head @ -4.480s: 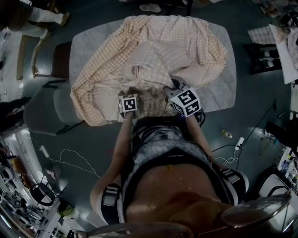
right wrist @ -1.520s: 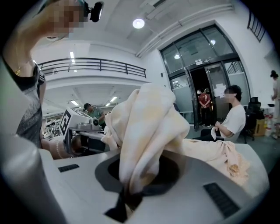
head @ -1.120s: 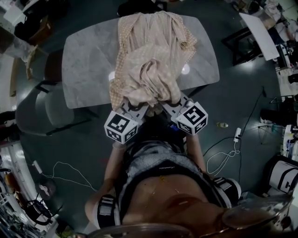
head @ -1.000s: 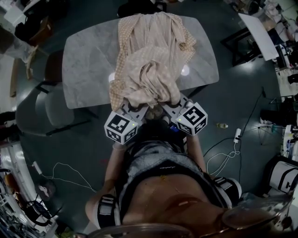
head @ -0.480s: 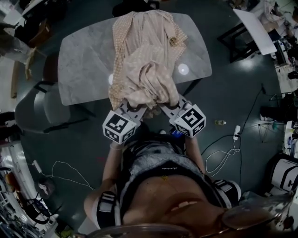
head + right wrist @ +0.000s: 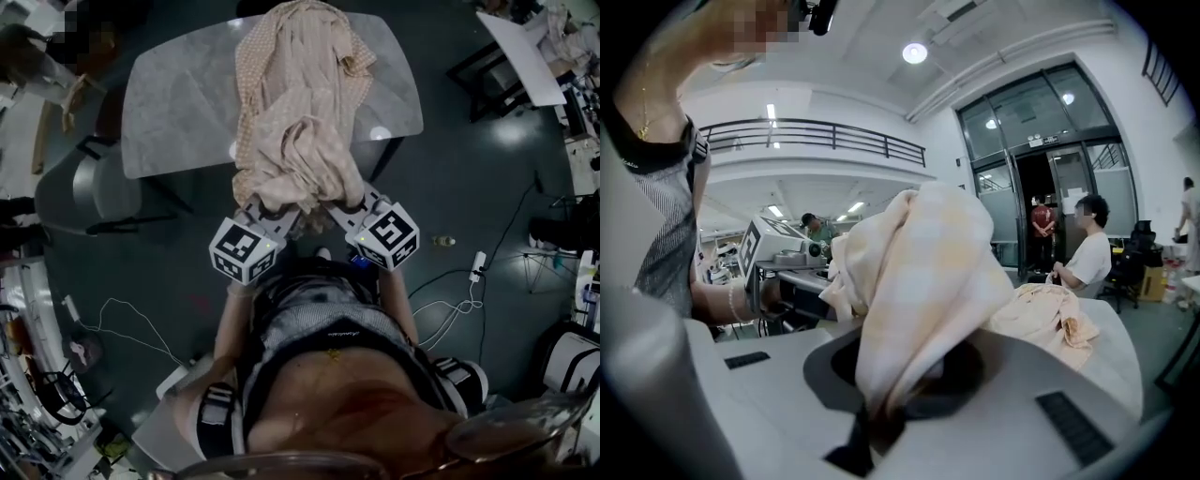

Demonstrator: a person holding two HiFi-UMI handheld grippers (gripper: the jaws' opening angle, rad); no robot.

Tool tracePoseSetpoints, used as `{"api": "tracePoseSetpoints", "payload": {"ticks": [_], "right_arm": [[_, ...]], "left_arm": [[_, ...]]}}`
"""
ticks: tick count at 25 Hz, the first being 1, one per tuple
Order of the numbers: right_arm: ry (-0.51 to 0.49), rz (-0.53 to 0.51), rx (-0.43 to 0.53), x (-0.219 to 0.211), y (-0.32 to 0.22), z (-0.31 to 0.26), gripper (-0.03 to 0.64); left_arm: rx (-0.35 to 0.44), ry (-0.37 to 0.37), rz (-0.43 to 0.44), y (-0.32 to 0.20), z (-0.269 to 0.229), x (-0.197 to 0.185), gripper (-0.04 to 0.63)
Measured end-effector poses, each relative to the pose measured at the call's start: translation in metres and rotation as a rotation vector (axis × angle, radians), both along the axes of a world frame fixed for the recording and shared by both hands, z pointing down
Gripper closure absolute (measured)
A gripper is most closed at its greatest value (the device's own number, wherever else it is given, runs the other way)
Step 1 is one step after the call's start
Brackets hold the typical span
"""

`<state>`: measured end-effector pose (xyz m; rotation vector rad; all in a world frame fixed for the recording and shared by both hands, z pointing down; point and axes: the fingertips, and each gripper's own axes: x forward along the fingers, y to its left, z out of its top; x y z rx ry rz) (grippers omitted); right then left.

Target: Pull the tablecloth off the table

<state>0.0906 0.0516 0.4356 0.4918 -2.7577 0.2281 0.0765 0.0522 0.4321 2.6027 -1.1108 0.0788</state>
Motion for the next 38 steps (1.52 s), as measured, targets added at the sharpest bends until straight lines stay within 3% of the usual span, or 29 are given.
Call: {"api": "tracePoseSetpoints", "payload": {"ticks": [11,16,30,38], "right_arm": [[-0.064,-0.117,-0.007,0.038,0.074,-0.009,0.532],[-0.09,-0.144,0.002,0.044,0.092,-0.016,0.532],[-0.077,-0.183,0.008,-0.035,0.159,-0.023,0.532],[-0.074,-0.128,-0.033,-0.058,0.209,-0.012,0.532]], "left_arm": [[0.015,0.048,-0.06,0.074,-0.009,0.036,0.561],[0.032,0.05,-0.041,0.092,-0.017,0.042,0.561],[0.042,0.036,-0.062,0.159,-0.022,-0.035,0.56],[0.028,0.024,0.006,0.207,-0.013,-0.058,0.561]]}}
